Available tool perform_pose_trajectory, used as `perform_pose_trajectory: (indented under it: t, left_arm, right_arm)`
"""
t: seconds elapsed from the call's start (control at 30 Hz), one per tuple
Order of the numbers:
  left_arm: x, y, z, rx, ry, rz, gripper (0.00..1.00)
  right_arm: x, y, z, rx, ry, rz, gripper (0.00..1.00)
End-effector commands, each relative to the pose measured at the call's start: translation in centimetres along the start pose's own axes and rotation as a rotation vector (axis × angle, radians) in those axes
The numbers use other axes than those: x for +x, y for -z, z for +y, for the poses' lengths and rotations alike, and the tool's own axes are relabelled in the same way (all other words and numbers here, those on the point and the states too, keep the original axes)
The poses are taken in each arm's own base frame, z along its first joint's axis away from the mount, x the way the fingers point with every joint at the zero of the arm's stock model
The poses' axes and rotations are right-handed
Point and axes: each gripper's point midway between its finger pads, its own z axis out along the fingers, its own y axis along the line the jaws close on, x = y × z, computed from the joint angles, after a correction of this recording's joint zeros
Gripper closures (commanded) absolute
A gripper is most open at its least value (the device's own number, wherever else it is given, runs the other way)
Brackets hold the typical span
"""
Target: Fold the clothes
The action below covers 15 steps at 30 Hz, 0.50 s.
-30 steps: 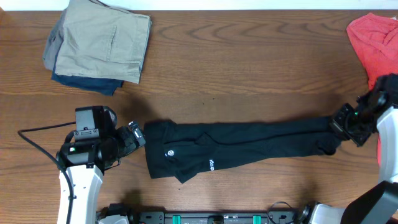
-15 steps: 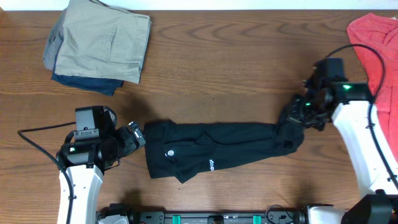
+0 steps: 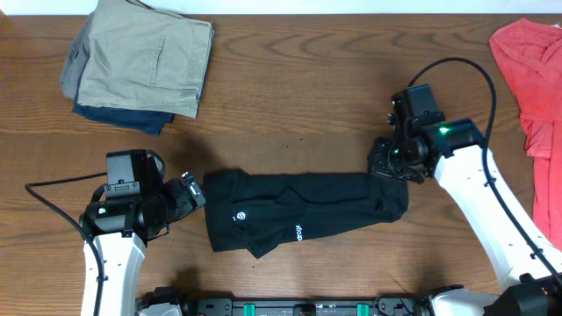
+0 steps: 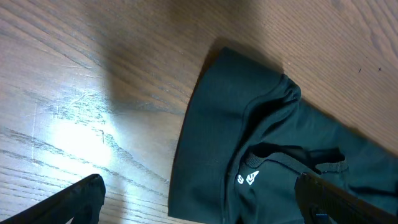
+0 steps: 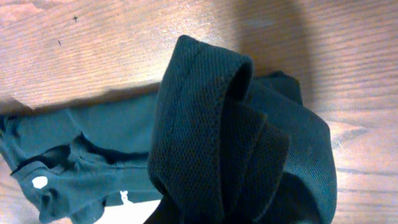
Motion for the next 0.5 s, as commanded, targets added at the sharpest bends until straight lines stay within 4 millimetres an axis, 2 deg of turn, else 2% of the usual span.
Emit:
perform_pose_trajectory:
  t: [0.0, 0.27, 0.47]
  left_arm:
    - [0.0, 0.0, -0.1, 0.008, -0.014, 0.007, 0.02]
    - [0.0, 0.0, -0.1, 0.008, -0.014, 0.007, 0.02]
    - [0.0, 0.0, -0.1, 0.008, -0.014, 0.007, 0.02]
  right_arm:
    - [0.7, -0.7, 0.5, 0.008, -0.027, -0.009, 0.94]
    - [2.4, -3.2, 2.3, -0.038, -0.048, -0.003, 0.94]
    - [3.1, -4.0, 3.6, -0.065, -0.031, -0.013, 0.91]
